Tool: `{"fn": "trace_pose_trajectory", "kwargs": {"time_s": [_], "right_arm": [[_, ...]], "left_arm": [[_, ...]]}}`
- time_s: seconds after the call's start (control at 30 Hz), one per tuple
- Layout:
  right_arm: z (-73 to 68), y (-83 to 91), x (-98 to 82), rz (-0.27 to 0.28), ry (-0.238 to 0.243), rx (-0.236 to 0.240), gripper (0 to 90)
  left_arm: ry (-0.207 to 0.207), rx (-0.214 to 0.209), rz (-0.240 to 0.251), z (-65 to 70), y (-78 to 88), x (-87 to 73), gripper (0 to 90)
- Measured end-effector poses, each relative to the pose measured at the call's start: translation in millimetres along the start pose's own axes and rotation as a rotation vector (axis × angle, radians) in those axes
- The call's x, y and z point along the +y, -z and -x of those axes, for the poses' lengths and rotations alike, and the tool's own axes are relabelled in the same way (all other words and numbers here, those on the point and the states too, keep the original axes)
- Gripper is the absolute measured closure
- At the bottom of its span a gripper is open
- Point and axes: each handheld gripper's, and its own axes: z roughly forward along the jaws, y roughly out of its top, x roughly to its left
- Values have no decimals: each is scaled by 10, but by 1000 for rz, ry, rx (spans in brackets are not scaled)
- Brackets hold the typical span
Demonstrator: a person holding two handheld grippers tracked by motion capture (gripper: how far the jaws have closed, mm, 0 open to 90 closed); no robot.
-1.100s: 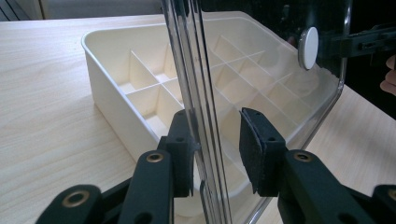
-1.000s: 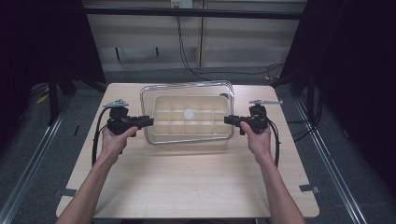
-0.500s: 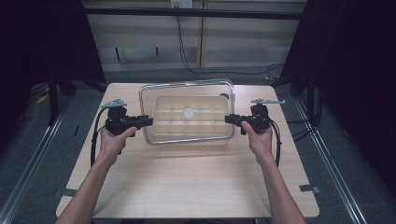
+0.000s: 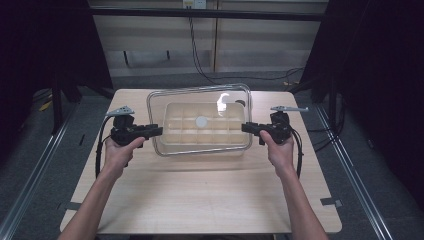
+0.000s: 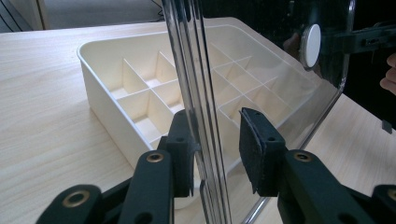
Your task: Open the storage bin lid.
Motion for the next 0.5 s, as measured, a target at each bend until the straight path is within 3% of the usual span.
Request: {"fn": "trace_pose_trajectory", "kwargs": {"time_s": [0.23, 0.5], "right_arm": [[-36, 36, -16, -17, 10, -5, 691], [-74, 125, -41, -19, -3, -16, 691]], "left_arm": [[4, 3, -20, 50, 1, -95, 660], [0, -16, -23, 108, 19, -86, 660]]}}
